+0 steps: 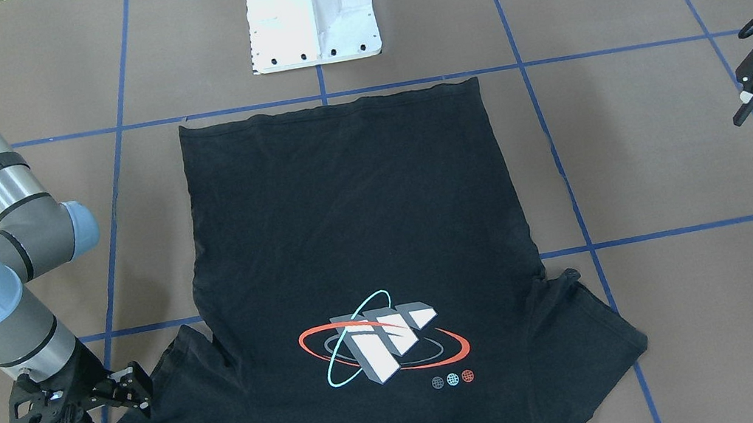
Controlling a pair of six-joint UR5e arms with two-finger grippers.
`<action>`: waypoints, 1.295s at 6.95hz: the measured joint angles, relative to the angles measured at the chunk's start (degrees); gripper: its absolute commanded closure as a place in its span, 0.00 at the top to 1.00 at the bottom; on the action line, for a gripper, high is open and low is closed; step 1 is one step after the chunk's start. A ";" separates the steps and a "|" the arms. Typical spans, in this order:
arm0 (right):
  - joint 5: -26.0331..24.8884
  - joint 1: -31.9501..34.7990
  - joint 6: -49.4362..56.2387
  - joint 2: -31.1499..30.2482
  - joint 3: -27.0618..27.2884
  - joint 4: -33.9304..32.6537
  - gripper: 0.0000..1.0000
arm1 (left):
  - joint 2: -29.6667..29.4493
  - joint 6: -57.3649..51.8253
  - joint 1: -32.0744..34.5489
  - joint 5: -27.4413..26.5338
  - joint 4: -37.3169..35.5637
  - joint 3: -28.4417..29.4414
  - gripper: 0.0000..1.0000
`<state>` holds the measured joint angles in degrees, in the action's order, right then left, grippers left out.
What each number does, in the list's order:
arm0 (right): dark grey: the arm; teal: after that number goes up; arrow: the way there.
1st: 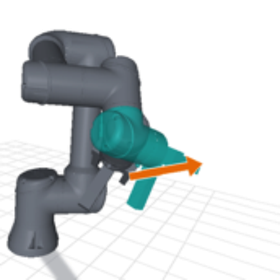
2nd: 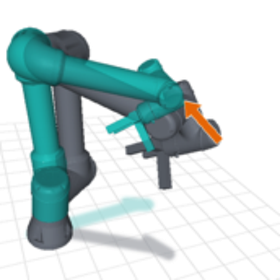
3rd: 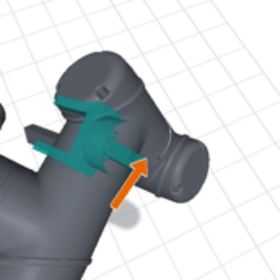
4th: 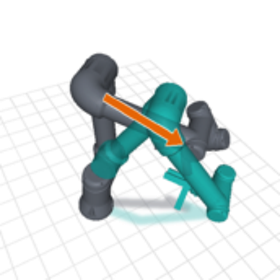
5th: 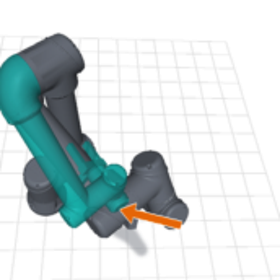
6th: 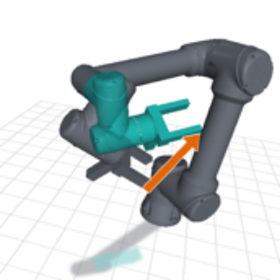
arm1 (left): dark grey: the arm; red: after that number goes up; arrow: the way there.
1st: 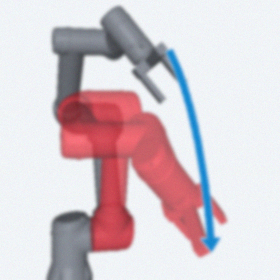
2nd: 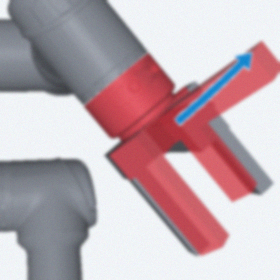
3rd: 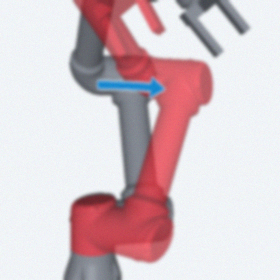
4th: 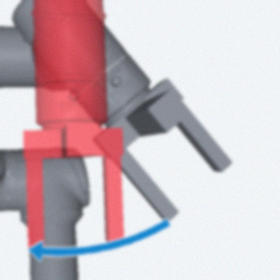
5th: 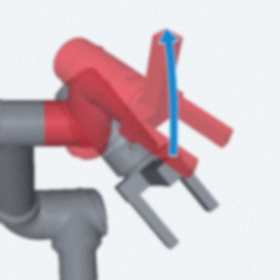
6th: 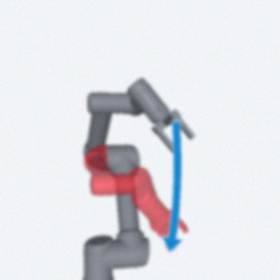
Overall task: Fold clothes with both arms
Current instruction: 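Move the right gripper toward the shirt shoulder farthest from the robot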
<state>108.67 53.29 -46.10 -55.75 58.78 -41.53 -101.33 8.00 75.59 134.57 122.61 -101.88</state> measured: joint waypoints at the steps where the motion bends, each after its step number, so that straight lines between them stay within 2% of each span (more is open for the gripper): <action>1: -0.03 -0.03 0.06 -0.38 -0.58 2.02 0.60 | -0.01 0.00 0.00 -0.01 0.00 0.01 1.00; 3: -0.04 -0.03 0.05 -0.71 -2.18 5.42 0.29 | -0.01 0.00 0.00 -0.01 0.00 0.05 1.00; 4: -0.04 -0.03 0.04 -0.63 -2.41 5.82 0.21 | -0.01 0.00 0.00 -0.01 0.00 0.07 1.00; 6: -0.04 -0.03 0.02 -0.45 -2.50 6.00 0.00 | -0.01 0.00 0.00 -0.01 -0.04 0.07 1.00; 9: -0.04 0.23 -0.54 -0.39 -1.98 6.10 0.00 | 0.01 0.00 0.00 -0.01 0.00 0.02 1.00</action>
<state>108.63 53.52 -46.63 -56.14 56.80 -35.43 -101.32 8.00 75.59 134.56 122.60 -101.86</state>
